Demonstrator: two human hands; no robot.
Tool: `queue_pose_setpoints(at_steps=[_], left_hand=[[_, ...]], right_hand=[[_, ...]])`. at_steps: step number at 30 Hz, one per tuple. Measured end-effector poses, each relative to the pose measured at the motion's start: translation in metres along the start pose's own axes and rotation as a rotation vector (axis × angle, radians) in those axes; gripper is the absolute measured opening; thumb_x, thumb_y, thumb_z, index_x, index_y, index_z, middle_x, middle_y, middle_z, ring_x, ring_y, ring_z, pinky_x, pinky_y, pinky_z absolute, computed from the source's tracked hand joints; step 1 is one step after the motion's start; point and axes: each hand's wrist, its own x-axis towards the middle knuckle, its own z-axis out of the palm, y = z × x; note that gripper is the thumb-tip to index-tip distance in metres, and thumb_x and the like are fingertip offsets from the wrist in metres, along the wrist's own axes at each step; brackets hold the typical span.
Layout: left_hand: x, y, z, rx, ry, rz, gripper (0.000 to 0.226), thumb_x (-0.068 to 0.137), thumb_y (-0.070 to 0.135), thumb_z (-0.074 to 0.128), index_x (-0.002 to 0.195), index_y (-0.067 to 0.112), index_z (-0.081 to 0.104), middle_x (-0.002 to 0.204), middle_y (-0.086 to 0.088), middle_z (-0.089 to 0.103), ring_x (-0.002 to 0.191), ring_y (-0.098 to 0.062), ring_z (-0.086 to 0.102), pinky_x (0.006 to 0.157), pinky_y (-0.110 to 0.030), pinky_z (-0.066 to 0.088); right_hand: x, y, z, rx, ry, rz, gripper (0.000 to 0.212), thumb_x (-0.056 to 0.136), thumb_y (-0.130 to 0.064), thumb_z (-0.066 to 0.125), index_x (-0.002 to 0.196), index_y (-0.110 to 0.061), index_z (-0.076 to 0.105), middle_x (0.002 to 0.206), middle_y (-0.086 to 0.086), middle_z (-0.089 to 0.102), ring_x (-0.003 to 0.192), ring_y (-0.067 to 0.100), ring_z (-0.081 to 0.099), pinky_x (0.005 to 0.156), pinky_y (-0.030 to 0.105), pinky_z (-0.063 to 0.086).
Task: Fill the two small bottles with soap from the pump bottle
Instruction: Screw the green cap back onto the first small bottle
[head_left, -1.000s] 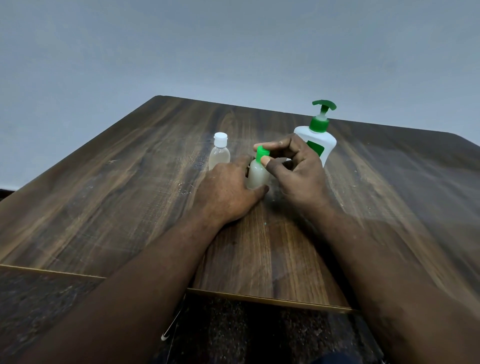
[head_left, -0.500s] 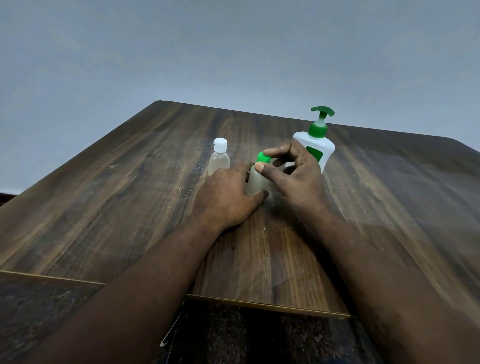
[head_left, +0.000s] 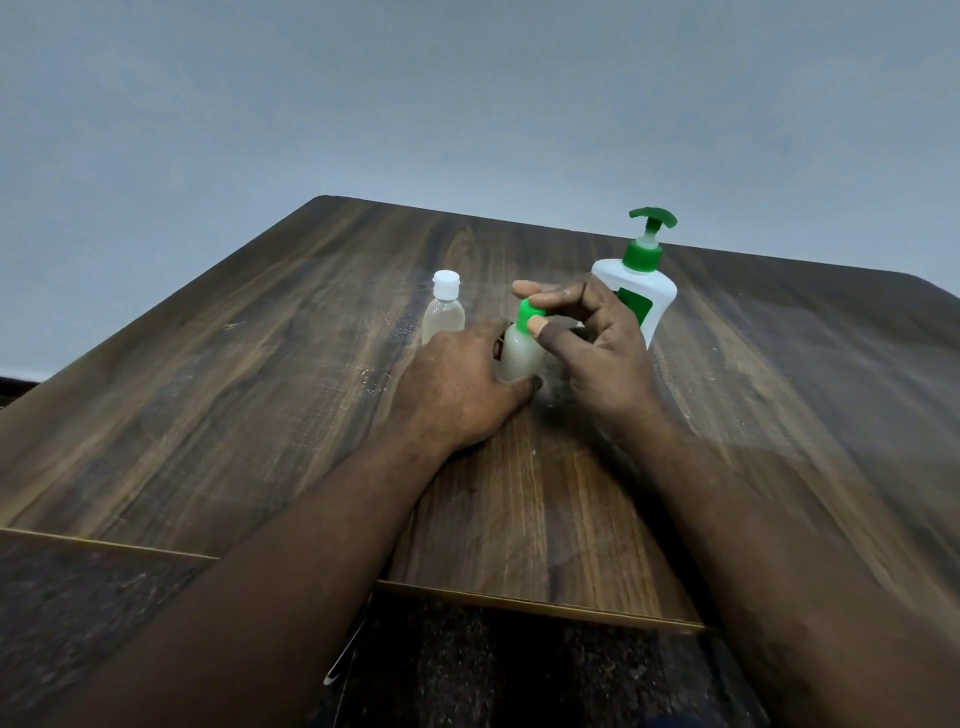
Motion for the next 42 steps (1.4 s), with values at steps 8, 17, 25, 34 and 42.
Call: queue_pose_setpoints(at_steps=[8,17,25,34,42], left_hand=[[-0.0004,0.0006,-0.0005,0.017,-0.009,0.019,0.059,0.083,0.056,0.077,0.134,0.033,0.058,0.112,0.010,0.070,0.099,-0.013,0.066,0.080,-0.040,0.058],[0.0000,0.0001,0.0003,0.017,-0.012,0.006,0.055,0.082,0.056,0.078,0.129,0.031,0.061,0.106,0.009,0.069,0.094,-0.014,0.065,0.080,-0.042,0.059],[0.0001,0.0006,0.0007,0.012,-0.003,-0.003,0.050,0.081,0.056,0.079,0.122,0.030,0.064,0.101,0.010,0.070,0.091,-0.013,0.066,0.078,-0.042,0.059],[-0.0008,0.0023,0.0004,0.028,0.019,0.004,0.046,0.082,0.057,0.077,0.119,0.033,0.063,0.095,0.010,0.070,0.085,-0.013,0.066,0.074,-0.041,0.059],[-0.0011,0.0022,0.0007,0.036,0.020,0.017,0.050,0.083,0.056,0.076,0.128,0.038,0.062,0.095,0.011,0.070,0.086,-0.012,0.066,0.072,-0.034,0.056]], right_hand=[[0.0020,-0.0006,-0.0015,-0.136,0.064,0.012,0.021,0.086,-0.018,0.087,0.101,-0.018,0.073,0.106,-0.009,0.076,0.102,0.009,0.068,0.088,0.030,0.056],[0.0018,0.0016,-0.0018,-0.059,0.024,0.019,0.012,0.094,-0.005,0.073,0.104,-0.011,0.071,0.112,0.000,0.080,0.113,0.018,0.074,0.098,0.054,0.060],[0.0021,0.0003,0.0003,-0.064,0.059,0.006,0.015,0.091,0.002,0.077,0.097,-0.010,0.071,0.107,0.002,0.081,0.105,0.012,0.076,0.089,0.031,0.060],[-0.0020,-0.0037,0.0018,-0.063,-0.024,0.024,0.025,0.098,-0.001,0.068,0.120,-0.013,0.070,0.119,-0.004,0.078,0.115,0.018,0.072,0.101,0.040,0.059],[-0.0009,-0.0056,0.0055,-0.082,0.032,0.027,0.030,0.093,0.005,0.072,0.117,-0.011,0.076,0.110,-0.001,0.081,0.103,0.004,0.074,0.091,0.026,0.058]])
